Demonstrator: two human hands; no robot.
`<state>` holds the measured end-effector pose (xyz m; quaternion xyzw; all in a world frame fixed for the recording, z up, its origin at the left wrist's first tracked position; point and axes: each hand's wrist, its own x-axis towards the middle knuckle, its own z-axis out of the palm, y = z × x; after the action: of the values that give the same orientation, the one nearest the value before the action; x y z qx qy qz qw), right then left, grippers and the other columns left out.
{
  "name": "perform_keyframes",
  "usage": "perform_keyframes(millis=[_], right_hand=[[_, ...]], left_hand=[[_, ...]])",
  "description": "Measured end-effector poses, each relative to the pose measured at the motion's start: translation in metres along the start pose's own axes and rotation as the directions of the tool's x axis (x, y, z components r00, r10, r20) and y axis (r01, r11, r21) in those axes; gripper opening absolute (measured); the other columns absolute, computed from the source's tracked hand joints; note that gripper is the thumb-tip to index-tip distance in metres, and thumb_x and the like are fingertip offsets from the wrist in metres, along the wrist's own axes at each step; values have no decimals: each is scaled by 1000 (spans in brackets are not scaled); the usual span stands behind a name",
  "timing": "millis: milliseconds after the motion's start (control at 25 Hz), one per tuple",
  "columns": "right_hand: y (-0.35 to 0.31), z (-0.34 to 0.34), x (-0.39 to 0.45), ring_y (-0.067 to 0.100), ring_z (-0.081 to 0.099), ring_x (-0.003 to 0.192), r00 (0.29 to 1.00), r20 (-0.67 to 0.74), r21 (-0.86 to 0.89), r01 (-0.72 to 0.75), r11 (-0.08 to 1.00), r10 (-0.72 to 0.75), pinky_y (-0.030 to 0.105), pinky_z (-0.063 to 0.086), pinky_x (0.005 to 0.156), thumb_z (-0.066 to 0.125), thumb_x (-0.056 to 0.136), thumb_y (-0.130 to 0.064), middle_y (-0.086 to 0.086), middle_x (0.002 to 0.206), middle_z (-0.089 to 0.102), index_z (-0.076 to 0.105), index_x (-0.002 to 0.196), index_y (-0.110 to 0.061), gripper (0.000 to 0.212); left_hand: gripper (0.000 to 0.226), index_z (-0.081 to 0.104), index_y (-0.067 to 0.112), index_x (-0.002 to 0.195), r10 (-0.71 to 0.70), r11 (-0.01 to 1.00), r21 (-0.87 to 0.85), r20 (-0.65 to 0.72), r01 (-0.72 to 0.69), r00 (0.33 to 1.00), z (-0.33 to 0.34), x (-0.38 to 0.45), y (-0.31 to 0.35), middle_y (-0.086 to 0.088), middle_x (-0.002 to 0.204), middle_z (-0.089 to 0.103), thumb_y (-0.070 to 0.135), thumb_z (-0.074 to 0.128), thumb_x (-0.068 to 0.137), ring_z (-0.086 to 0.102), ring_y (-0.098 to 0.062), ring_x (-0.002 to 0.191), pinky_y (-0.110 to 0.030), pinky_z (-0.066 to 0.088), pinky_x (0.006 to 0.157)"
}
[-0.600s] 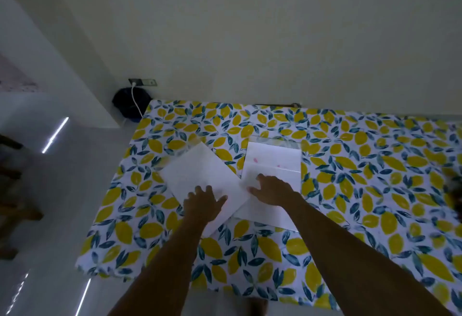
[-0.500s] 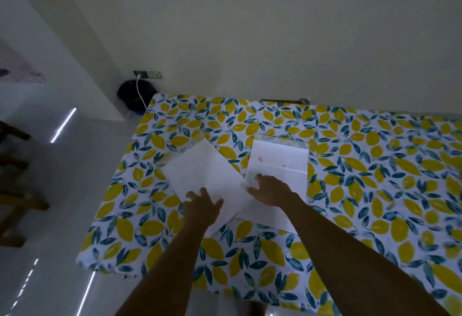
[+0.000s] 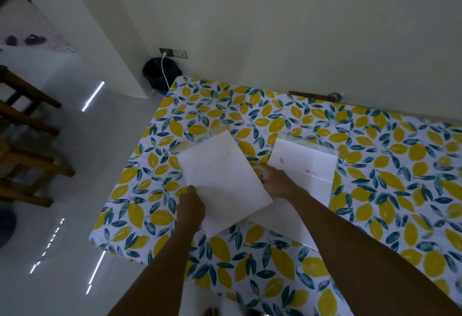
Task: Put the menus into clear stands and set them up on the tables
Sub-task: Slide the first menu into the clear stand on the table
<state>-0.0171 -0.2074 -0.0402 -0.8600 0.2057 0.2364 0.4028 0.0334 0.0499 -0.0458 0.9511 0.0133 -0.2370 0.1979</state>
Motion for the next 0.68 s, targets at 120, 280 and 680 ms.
perform_keyframes(millis=[120, 280, 680], right_hand=[[-7, -18, -13, 30, 72, 87, 990, 83, 161, 103, 981, -118, 35, 53, 67, 57, 79, -4, 8, 103, 74, 51, 133, -43, 67], [-31, -39, -41, 17, 68, 78, 973, 162, 214, 129, 968, -165, 20, 51, 59, 61, 89, -8, 3, 100, 71, 55, 136, -21, 49], [-89, -39, -71, -8, 60, 65, 894, -246, 71, 402, 913, -374, 11, 42, 65, 67, 90, -31, -13, 75, 68, 79, 92, -14, 21]], left_hand=[[50, 63, 5, 125, 153, 988, -35, -2, -153, 988, -36, 2, -24, -20, 123, 65, -12, 52, 78, 63, -33, 109, -35, 49, 91], [52, 66, 12, 124, 360, 933, 15, 21, -360, 933, -86, 6, -38, -19, 122, 66, -14, 55, 80, 65, -33, 105, -45, 53, 93], [45, 73, 33, 94, 569, 822, -6, -3, -569, 822, -176, 34, -23, -4, 101, 71, 71, 51, 82, 68, -26, 97, -38, 51, 84]])
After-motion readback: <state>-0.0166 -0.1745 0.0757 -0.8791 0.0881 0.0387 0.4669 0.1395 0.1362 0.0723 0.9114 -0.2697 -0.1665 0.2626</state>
